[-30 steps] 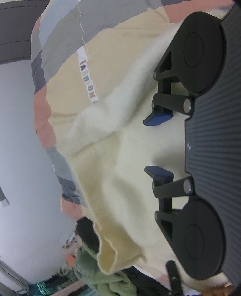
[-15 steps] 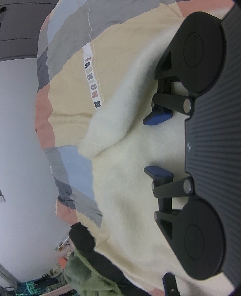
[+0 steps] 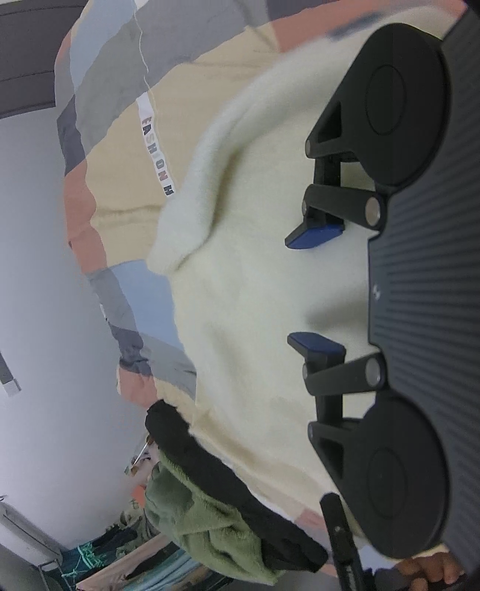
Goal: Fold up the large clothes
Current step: 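Press the folded sweater flat with both open grippers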
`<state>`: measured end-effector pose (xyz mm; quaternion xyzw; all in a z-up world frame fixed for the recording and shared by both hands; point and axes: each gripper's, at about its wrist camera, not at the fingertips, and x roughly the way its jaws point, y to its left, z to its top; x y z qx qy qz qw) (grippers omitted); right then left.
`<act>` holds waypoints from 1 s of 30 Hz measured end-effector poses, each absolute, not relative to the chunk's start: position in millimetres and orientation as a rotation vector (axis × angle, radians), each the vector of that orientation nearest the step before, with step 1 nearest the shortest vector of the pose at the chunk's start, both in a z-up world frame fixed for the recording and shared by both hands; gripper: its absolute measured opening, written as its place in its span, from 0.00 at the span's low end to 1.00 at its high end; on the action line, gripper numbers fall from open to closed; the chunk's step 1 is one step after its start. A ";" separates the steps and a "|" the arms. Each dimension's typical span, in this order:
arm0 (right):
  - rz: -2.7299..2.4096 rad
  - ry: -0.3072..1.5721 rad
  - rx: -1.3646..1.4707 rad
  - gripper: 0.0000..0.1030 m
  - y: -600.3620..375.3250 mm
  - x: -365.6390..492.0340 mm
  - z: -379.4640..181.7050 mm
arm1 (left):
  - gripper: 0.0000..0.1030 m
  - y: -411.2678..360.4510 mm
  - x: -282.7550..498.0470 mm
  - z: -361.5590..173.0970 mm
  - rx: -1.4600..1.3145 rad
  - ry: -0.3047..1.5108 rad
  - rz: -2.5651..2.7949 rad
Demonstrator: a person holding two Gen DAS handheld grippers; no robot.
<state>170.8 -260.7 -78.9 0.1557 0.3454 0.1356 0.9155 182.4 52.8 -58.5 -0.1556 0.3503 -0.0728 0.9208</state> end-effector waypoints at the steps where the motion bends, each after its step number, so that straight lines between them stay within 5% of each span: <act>1: 0.284 0.710 0.331 0.50 -260.8 164.6 -77.4 | 0.71 51.5 178.3 -56.7 -0.311 0.718 -0.149; 8: 0.408 0.775 0.530 0.54 -258.9 115.6 -74.3 | 0.71 43.2 161.0 -48.4 -0.302 0.710 -0.157; 13: 0.514 0.828 0.681 0.88 -250.1 88.6 -84.3 | 0.71 40.2 158.7 -46.4 -0.314 0.712 -0.154; 22: 0.495 1.002 0.967 0.87 -251.6 102.7 -127.9 | 0.71 41.9 153.6 -50.8 -0.368 0.740 -0.143; 30: 0.414 0.971 1.157 0.88 -270.4 113.0 -146.7 | 0.80 42.0 123.4 -52.6 -0.585 0.772 -0.215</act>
